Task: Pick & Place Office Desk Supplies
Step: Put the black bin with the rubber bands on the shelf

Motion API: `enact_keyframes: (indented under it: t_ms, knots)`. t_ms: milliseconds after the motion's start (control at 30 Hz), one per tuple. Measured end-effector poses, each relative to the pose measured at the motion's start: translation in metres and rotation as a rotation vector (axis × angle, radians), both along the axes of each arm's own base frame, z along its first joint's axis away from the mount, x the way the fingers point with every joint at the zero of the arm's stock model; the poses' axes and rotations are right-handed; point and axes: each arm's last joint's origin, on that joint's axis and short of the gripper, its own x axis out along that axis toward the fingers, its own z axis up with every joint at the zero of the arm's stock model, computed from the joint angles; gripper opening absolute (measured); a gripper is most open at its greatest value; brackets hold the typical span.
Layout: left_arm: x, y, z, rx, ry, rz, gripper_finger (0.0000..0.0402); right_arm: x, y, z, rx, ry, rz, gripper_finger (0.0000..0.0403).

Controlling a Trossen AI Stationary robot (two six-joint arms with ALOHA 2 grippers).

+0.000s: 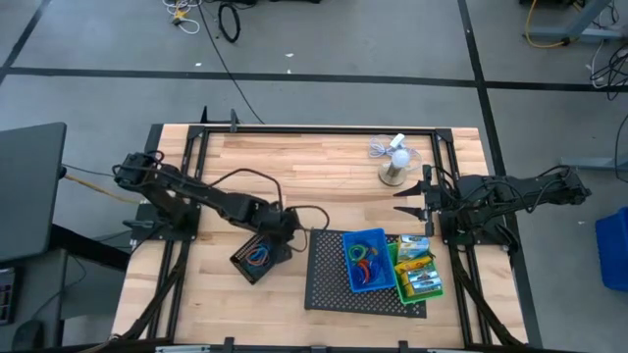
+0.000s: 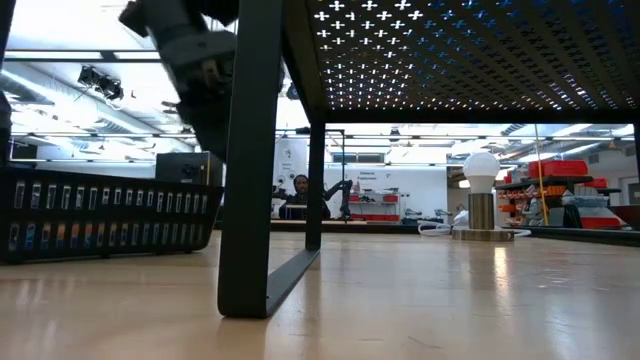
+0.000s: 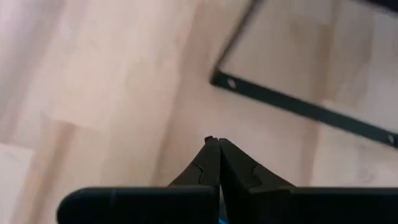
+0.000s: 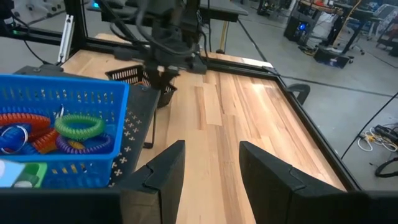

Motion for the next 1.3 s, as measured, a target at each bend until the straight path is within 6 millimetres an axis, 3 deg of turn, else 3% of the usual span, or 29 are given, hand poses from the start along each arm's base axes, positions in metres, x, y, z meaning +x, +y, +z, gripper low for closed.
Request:
enact_keyframes:
  t_ms: [200, 400, 533, 833, 1167, 1300]
  knots:
    - [0.002, 0.012, 0.002, 0.113, -0.022, -0.021, 0.0001, 0.0, 0.0, 0.001, -0.001, -0.014, 0.001, 0.016]
    - [-0.011, -0.02, 0.006, 0.097, 0.017, -0.259, 0.0003, 0.0, 0.0, 0.001, 0.001, -0.007, 0.0, 0.016]
    - [-0.029, -0.043, 0.004, 0.074, 0.11, -0.304, 0.002, 0.0, 0.0, 0.0, 0.0, 0.0, 0.0, 0.016]
    - [-0.076, -0.085, 0.019, 0.169, 0.186, -0.368, 0.0096, 0.0, 0.0, 0.0, -0.001, 0.0, -0.002, 0.016]
    - [-0.099, -0.109, 0.016, 0.193, 0.222, -0.414, 0.0203, 0.001, -0.002, 0.006, -0.056, -0.061, -0.045, 0.016]
    - [-0.107, -0.114, 0.012, 0.231, 0.237, -0.437, 0.0227, 0.001, -0.002, 0.006, -0.056, -0.06, -0.045, 0.016]
